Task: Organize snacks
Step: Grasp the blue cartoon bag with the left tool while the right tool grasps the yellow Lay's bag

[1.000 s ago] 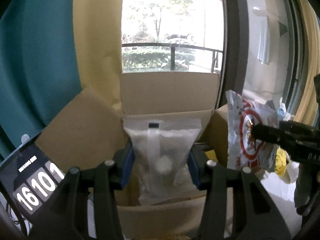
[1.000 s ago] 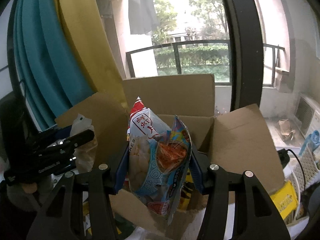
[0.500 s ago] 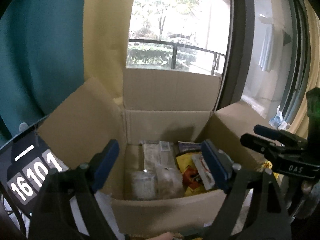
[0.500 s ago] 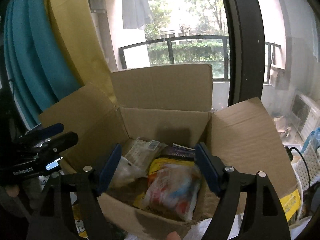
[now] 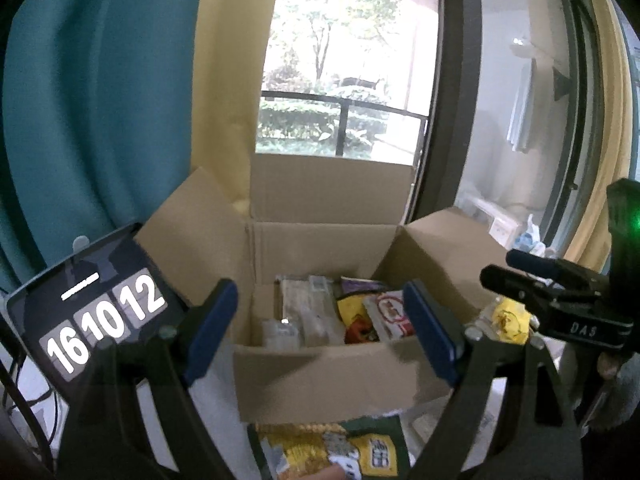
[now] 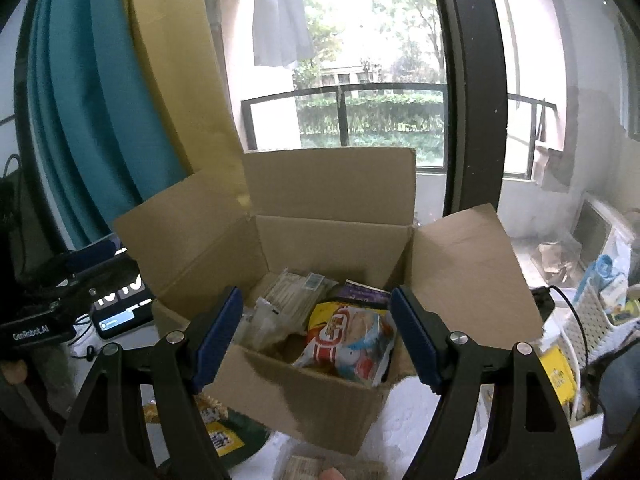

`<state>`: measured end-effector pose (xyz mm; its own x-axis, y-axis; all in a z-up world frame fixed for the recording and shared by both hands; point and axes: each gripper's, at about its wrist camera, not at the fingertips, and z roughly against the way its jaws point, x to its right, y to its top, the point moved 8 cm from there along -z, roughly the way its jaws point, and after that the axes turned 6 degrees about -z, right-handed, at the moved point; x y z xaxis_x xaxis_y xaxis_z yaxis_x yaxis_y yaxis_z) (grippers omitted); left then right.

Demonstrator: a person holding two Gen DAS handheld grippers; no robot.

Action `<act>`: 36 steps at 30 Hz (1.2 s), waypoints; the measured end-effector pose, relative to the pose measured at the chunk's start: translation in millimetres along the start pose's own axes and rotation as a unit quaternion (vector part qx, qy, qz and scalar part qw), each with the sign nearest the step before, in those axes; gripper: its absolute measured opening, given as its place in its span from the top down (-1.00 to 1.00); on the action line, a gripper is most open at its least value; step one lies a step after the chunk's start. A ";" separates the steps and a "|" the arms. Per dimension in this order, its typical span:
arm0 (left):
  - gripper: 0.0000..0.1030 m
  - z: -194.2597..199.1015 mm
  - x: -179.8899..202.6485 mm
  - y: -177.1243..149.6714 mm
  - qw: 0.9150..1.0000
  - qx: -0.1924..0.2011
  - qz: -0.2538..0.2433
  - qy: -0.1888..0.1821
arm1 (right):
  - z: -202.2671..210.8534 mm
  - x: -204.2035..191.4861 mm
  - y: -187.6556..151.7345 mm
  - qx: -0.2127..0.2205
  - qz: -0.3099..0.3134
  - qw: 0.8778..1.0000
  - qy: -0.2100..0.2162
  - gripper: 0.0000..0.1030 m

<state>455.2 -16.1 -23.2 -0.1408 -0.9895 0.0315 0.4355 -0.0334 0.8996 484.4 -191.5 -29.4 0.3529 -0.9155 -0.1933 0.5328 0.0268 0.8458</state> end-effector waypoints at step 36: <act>-0.67 133.3 -5.0 -123.6 0.999 -0.024 0.014 0.023 | 120.2 -17.8 -131.5 -0.049 -0.043 0.998 -0.019 -0.54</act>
<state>283.5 11.6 -76.5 -0.0879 -0.9955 0.0365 0.4815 -0.0104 0.8764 315.6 -227.0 -77.4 0.2742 -0.9303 -0.2435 0.6334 -0.0159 0.7737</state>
